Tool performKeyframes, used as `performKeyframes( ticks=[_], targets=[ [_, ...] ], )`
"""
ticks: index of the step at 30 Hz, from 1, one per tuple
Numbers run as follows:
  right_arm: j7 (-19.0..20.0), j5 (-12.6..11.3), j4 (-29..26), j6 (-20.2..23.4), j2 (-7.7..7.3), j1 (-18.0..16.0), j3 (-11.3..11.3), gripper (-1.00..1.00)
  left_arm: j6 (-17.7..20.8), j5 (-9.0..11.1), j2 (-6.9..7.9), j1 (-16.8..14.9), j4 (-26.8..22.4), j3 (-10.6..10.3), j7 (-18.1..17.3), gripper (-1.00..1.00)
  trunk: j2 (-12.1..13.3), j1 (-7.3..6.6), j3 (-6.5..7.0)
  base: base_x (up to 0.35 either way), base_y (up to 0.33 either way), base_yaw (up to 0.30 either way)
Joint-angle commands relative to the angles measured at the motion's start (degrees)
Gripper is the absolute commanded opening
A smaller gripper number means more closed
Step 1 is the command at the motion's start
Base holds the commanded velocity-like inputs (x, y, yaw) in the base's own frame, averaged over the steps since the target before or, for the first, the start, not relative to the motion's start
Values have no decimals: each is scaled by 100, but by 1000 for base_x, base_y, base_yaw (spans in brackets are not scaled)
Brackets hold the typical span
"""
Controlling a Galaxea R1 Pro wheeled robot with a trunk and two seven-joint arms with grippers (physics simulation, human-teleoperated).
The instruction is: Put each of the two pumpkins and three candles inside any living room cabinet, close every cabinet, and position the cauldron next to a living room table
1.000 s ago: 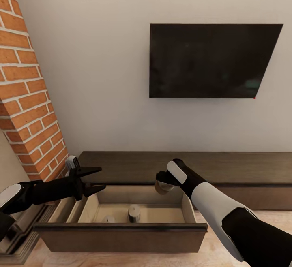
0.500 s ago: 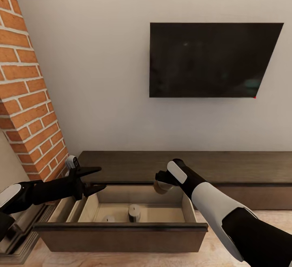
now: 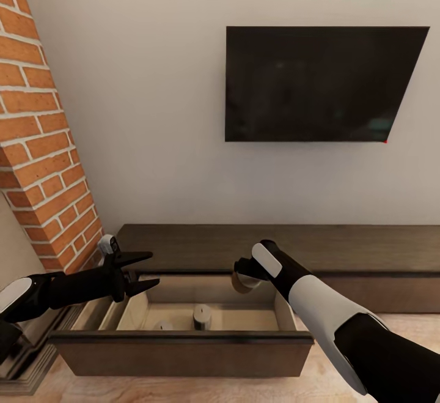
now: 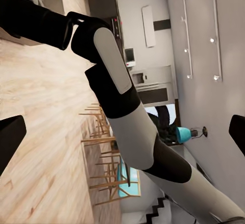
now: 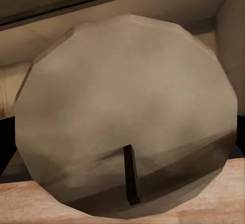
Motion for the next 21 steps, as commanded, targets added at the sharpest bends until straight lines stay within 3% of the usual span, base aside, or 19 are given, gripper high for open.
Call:
performKeyframes(
  ticks=[1, 11, 16, 21],
  targets=[
    [-55, -65, -3, -4, -4, -7, 42, -100, 6, 24, 5, -7, 1, -10, 2, 100, -45, 22, -24, 0, 0, 0],
    [-59, -70, 303, 4, 9, -4, 76, -100, 7, 34, 5, -5, -73, -36, -54, 100, -446, 242, -204, 0, 0, 0],
    [-59, -66, 458, -5, 29, -2, 179, -100, 6, 14, 12, -6, -114, -348, -850, 100, -646, 351, -293, 0, 0, 0],
    [-59, -65, 479, -108, 81, 1, 194, -100, 6, -30, 12, -7, -119, -434, -1054, 100, -847, 461, -383, 0, 0, 0]
  ],
)
